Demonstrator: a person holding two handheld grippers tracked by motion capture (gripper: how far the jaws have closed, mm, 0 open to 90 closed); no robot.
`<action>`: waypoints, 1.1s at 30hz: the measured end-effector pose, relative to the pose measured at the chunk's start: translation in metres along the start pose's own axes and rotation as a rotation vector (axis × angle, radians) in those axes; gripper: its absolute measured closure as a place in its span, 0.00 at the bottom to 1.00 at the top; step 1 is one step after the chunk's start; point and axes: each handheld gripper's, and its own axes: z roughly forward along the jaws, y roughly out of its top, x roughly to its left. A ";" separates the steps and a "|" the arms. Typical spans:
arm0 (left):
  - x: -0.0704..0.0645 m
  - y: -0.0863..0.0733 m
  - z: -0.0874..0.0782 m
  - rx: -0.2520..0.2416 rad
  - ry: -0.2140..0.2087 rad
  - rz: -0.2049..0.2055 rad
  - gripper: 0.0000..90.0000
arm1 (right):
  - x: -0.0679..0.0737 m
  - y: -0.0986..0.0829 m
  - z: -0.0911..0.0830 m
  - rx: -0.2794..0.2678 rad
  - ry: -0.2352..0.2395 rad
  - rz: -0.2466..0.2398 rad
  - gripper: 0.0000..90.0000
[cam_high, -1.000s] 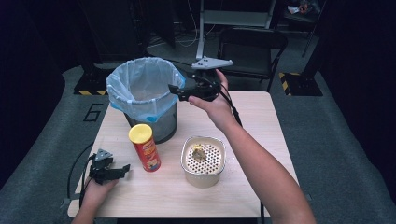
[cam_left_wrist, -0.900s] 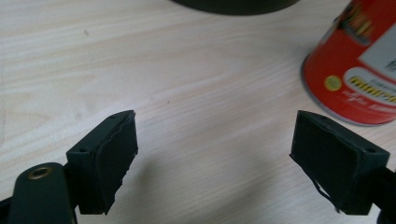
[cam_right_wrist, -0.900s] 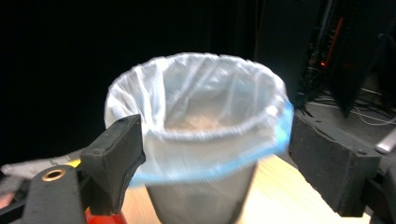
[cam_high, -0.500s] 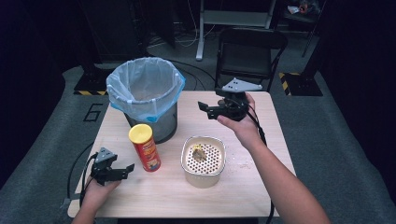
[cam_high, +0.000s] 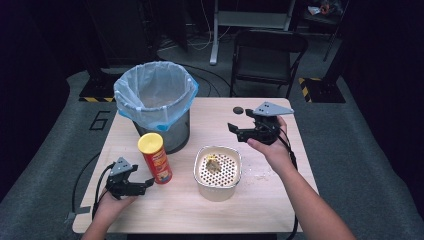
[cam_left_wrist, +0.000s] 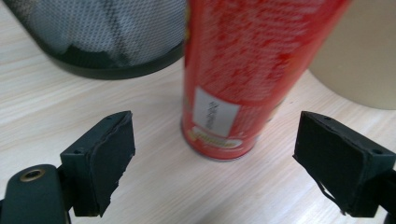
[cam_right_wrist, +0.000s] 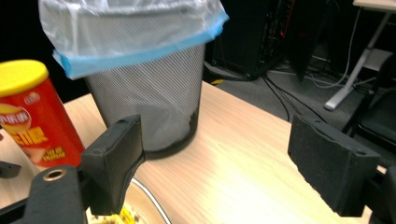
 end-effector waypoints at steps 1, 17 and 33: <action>-0.001 0.001 0.001 0.001 -0.011 0.009 0.13 | -0.002 -0.007 -0.002 0.009 -0.013 0.010 0.21; -0.009 0.017 0.019 -0.028 -0.047 -0.031 0.15 | -0.013 -0.052 -0.011 0.068 -0.054 0.040 0.23; -0.012 0.019 0.034 -0.034 0.012 0.029 0.23 | -0.017 -0.104 -0.033 0.076 -0.106 0.107 0.24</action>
